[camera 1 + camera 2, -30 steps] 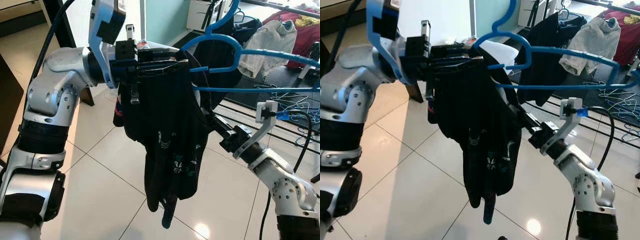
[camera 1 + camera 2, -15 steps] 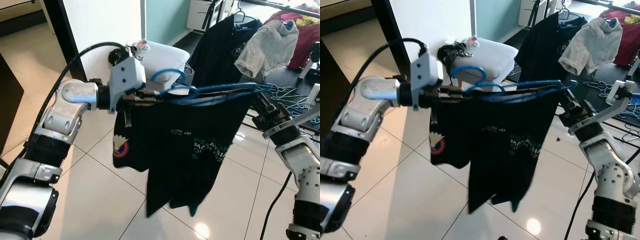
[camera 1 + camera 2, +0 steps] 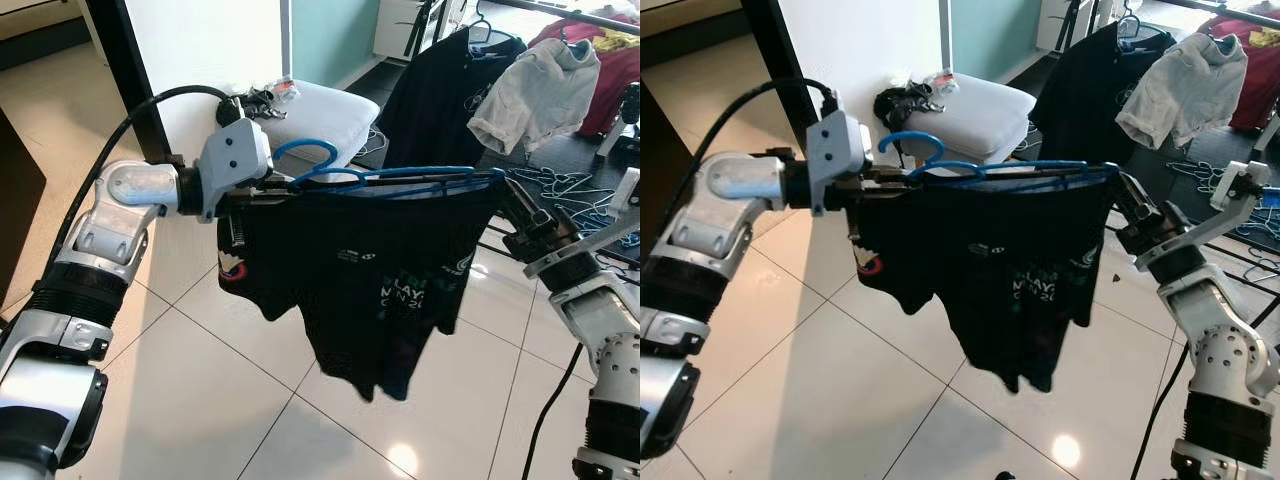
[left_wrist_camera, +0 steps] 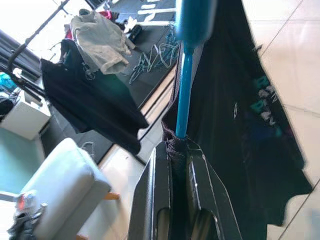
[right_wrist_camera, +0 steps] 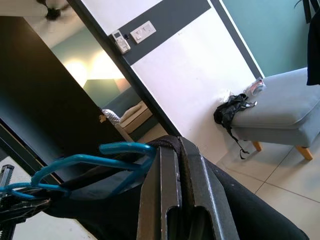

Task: Hang hanger

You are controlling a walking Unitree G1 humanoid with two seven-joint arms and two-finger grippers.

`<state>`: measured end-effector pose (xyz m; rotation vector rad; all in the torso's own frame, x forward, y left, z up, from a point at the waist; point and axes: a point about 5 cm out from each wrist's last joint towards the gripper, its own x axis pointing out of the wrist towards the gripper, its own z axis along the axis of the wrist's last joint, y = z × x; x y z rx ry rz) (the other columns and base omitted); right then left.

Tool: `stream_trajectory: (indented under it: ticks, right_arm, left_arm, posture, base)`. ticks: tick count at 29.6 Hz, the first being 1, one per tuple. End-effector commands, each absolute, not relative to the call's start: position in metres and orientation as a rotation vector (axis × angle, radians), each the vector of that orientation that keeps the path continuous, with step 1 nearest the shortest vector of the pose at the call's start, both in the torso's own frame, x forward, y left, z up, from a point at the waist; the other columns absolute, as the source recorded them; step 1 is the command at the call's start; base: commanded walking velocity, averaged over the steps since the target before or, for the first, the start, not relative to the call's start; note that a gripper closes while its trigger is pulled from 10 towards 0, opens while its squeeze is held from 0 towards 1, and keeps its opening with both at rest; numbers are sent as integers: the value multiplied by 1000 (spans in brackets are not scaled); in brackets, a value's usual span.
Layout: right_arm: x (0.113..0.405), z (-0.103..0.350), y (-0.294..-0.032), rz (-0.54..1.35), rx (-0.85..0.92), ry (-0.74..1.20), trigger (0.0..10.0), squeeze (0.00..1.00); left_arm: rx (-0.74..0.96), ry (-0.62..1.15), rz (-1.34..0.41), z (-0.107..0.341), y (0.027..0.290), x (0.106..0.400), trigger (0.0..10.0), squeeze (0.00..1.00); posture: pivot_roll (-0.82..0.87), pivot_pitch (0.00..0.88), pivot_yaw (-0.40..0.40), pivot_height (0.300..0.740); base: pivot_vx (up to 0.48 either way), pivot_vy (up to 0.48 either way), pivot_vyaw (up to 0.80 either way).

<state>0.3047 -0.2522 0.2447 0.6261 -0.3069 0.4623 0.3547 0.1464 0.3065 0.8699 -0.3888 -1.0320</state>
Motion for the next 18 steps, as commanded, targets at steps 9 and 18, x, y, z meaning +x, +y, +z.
stream_trajectory:
  ticks: [9, 18]
  right_arm:
    - [305, 248, -250, 461, 596, -315, 0, 0]
    - [312, 233, -213, 524, 495, -185, 0, 0]
  left_arm:
    - [934, -239, -896, 289, 156, 369, 10000, 0]
    - [764, -214, -800, 282, 141, 382, 10000, 0]
  posture:
    - [-23, 128, 2, 740]
    - [-29, 129, 2, 740]
  base:
    - [0, 0, 0]
    - [0, 0, 0]
